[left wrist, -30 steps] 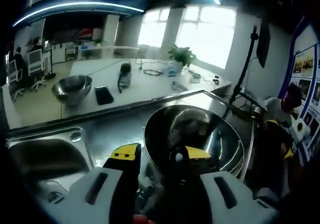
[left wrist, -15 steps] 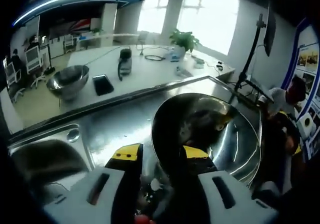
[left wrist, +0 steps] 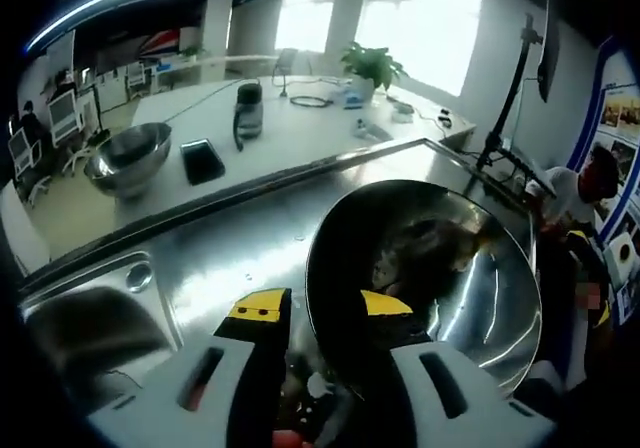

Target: Pick up bowl with dirty water move over sink pour dirty water into sink return bowl to place

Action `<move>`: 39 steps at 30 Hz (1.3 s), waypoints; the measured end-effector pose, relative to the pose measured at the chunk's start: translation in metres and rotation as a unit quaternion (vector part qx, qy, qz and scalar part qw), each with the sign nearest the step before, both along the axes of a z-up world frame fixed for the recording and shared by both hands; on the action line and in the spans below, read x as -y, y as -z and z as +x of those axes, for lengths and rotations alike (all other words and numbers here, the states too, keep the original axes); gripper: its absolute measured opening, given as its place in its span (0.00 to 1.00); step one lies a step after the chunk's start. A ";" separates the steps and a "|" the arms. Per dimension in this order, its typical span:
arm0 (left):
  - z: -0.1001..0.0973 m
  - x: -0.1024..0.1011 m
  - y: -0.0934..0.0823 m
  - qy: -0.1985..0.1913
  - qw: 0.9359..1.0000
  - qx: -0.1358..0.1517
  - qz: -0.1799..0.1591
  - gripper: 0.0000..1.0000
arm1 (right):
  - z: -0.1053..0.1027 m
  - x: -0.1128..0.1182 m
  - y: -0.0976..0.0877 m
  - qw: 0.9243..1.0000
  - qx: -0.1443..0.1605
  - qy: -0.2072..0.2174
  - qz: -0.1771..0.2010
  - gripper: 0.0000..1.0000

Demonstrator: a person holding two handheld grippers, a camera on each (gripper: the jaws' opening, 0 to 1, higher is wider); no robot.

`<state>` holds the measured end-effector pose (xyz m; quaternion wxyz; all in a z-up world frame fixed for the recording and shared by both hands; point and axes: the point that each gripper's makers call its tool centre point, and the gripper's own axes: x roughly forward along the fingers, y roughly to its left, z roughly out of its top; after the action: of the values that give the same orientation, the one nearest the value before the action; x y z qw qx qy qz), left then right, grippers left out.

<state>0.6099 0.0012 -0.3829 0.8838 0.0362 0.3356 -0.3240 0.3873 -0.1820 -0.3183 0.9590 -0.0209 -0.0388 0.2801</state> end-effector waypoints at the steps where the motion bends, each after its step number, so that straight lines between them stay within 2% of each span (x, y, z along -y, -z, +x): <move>1: -0.002 0.001 0.004 0.002 1.000 -0.008 0.007 0.27 | 0.000 0.000 0.000 1.000 0.000 0.000 0.000 0.69; 7: 0.000 0.003 0.010 0.008 1.000 -0.010 0.020 0.26 | 0.001 0.004 0.003 1.000 -0.003 0.003 0.002 0.69; 21: 0.003 -0.002 0.008 -0.010 1.000 -0.002 0.024 0.13 | 0.004 0.005 0.007 1.000 -0.007 0.002 0.006 0.69; 26: 0.007 -0.004 0.010 -0.020 0.999 0.016 0.045 0.07 | 0.005 0.004 0.007 1.000 -0.009 0.001 0.003 0.69; 30: 0.008 -0.004 0.005 -0.035 0.999 0.021 0.028 0.00 | 0.004 0.010 0.006 1.000 -0.008 0.006 0.006 0.69; 33: 0.009 -0.005 0.003 -0.041 0.998 0.034 0.029 0.00 | 0.005 0.012 0.008 1.000 -0.011 0.009 0.006 0.69; 37: 0.008 -0.002 -0.004 -0.056 0.998 0.036 0.000 0.00 | 0.005 0.010 0.008 1.000 -0.011 0.007 0.005 0.69; 39: 0.007 -0.001 -0.007 -0.056 0.998 0.040 0.002 0.00 | 0.005 0.009 0.008 1.000 -0.010 0.006 0.005 0.69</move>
<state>0.6173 0.0020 -0.3761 0.9131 0.0320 0.3023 -0.2718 0.3927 -0.1912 -0.3260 0.9610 -0.0138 -0.0303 0.2745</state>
